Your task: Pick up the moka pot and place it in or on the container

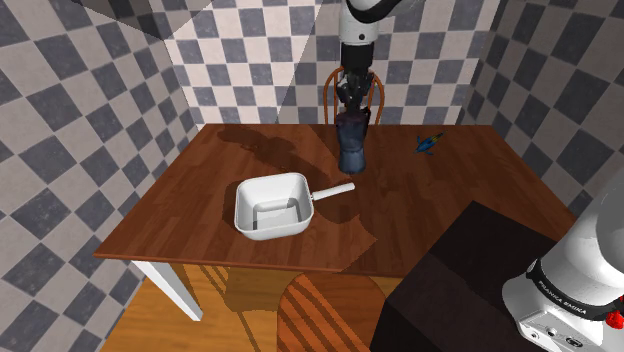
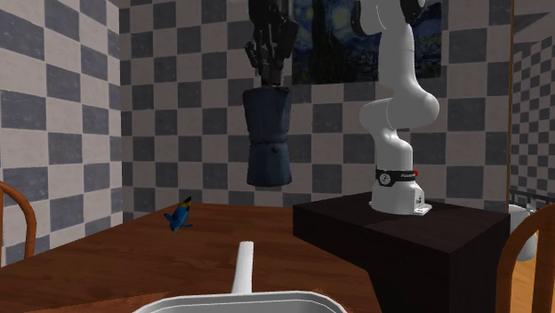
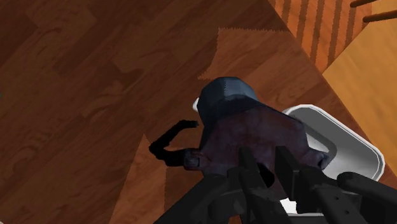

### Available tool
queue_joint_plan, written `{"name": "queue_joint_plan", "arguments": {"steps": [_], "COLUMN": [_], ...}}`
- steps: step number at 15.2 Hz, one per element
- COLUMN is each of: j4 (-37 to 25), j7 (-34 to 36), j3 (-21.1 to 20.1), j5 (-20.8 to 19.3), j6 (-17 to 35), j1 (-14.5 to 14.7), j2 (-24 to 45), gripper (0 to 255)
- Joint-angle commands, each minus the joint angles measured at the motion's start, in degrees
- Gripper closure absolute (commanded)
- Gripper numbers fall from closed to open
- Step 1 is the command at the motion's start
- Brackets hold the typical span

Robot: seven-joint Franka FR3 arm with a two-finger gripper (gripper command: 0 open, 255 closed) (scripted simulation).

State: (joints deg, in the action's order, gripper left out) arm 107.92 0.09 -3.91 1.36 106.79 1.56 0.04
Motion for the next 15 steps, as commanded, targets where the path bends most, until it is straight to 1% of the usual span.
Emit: {"name": "queue_joint_plan", "arguments": {"steps": [1, 5, 8, 11, 13, 14, 15], "j4": [-5.1, -16.4, -26.6, -39.4, -50.7, -53.0, -51.4], "j7": [2.1, 5.9, 8.6, 11.0, 12.4, 12.6, 12.6], "j3": [-1.0, -2.5, -3.4, -4.0, -4.2, -4.2, -4.1], "j5": [-0.2, -1.1, -2.0, -3.1, -4.0, -4.2, -4.1], "j6": [-1.6, -5.7, -9.6, -14.7, -19.4, -20.4, -19.3], "j1": [1.0, 3.1, 4.9, 7.2, 9.0, 9.4, 9.3], "j2": [3.3, 10.6, 16.9, 24.5, 31.1, 32.4, 32.0], "gripper": [255, 255, 255, 255, 255, 255, 255]}}
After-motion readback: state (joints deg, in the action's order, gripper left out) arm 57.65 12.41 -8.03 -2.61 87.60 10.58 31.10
